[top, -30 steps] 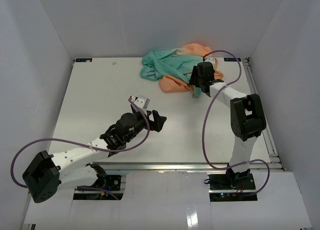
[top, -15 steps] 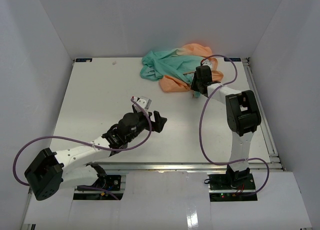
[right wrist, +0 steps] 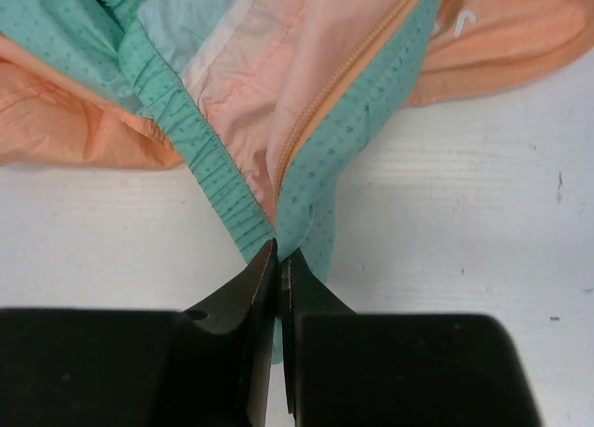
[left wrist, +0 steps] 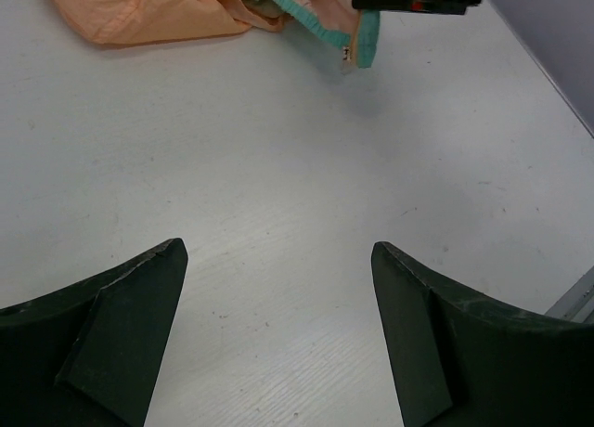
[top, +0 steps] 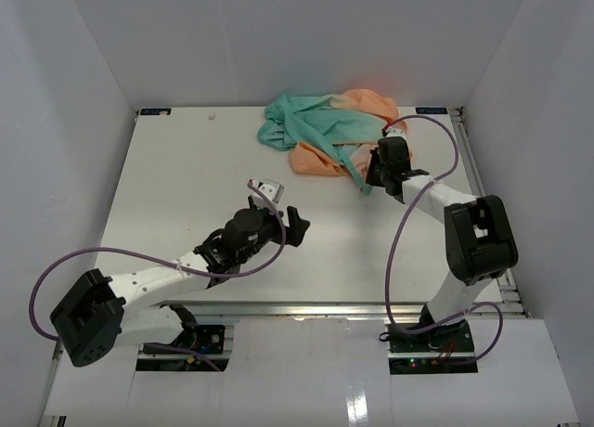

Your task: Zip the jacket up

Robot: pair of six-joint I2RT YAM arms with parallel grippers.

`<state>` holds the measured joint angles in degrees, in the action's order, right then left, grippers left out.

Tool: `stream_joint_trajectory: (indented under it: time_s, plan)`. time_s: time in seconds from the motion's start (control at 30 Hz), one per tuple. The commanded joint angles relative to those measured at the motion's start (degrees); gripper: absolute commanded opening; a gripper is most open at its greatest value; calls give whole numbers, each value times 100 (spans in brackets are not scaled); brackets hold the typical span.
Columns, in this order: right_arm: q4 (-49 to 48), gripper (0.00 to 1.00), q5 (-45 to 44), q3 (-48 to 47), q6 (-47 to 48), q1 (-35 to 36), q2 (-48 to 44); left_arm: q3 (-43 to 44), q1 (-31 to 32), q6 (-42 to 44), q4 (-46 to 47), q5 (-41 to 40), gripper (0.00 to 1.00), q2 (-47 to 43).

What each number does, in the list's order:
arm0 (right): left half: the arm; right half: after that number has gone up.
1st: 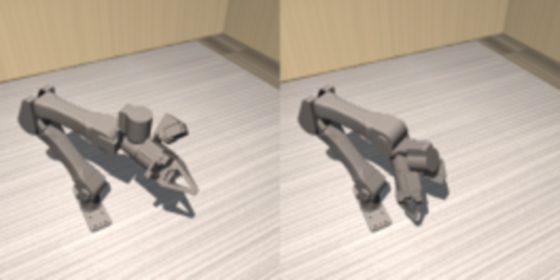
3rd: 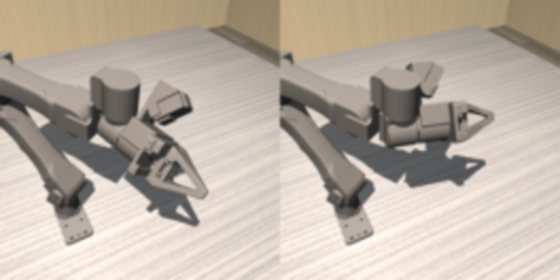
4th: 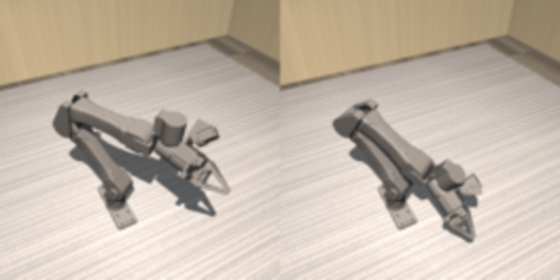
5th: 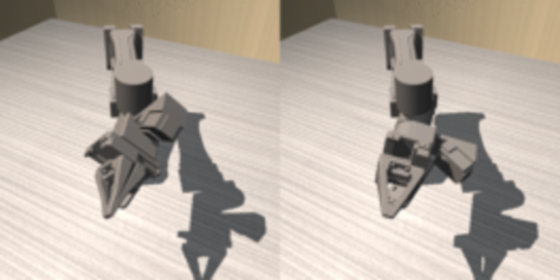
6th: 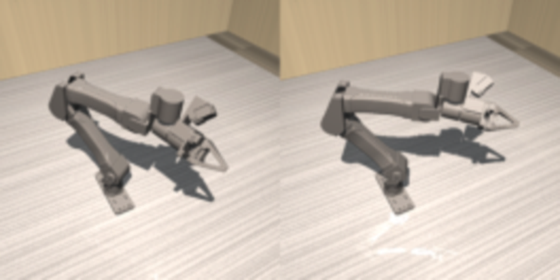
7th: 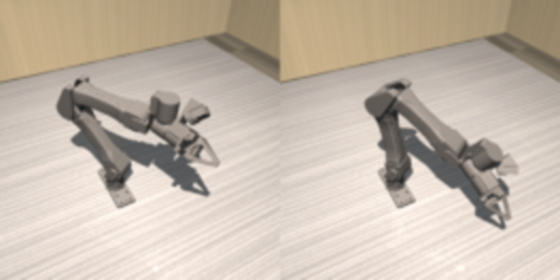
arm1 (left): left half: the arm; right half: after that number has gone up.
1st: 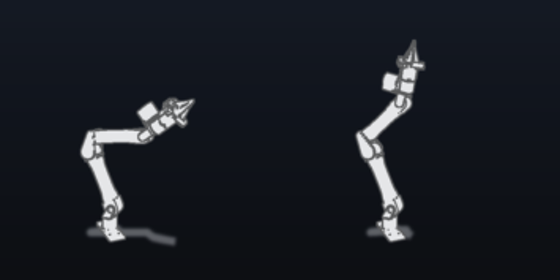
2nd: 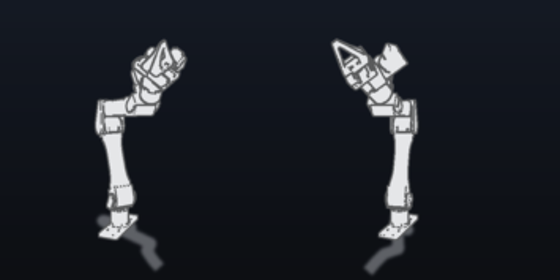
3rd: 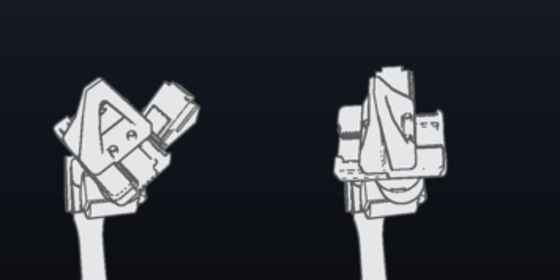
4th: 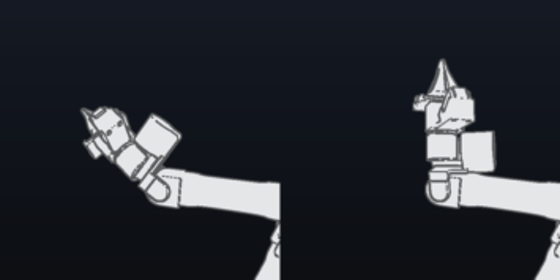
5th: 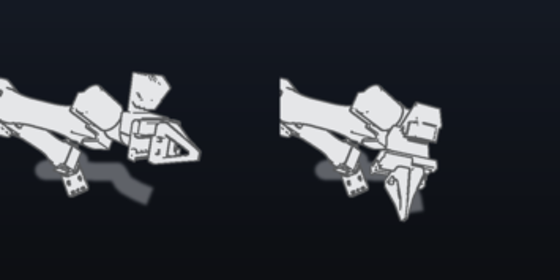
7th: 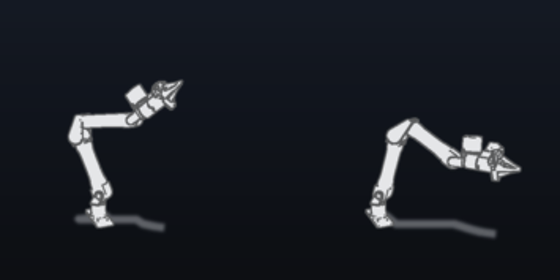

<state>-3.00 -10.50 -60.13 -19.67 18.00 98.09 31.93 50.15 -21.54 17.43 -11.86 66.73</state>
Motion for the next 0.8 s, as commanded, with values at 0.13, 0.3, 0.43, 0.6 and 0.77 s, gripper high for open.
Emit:
stream_joint_trajectory:
  time_s: [0.13, 0.3, 0.43, 0.6, 0.77]
  plan:
    - [-638, 8, 803, 1914, -156, -5, -1772, 1063, -596, -580, -707, -71, 91, 886]
    - [-958, 8, 975, 2686, -225, 16, -2373, 1552, -1073, -671, -577, 126, 91, 1495]
    - [-1374, 8, 1097, 3263, -350, 93, -2916, 2028, -1534, -636, -390, 672, 89, 2228]
    - [-1716, 8, 1162, 3635, -365, 450, -3320, 3196, -1590, -207, -677, 626, 90, 3079]
    - [-1925, 8, 1143, 3823, -348, 586, -3453, 4697, -1674, 64, -1183, 350, 90, 4266]
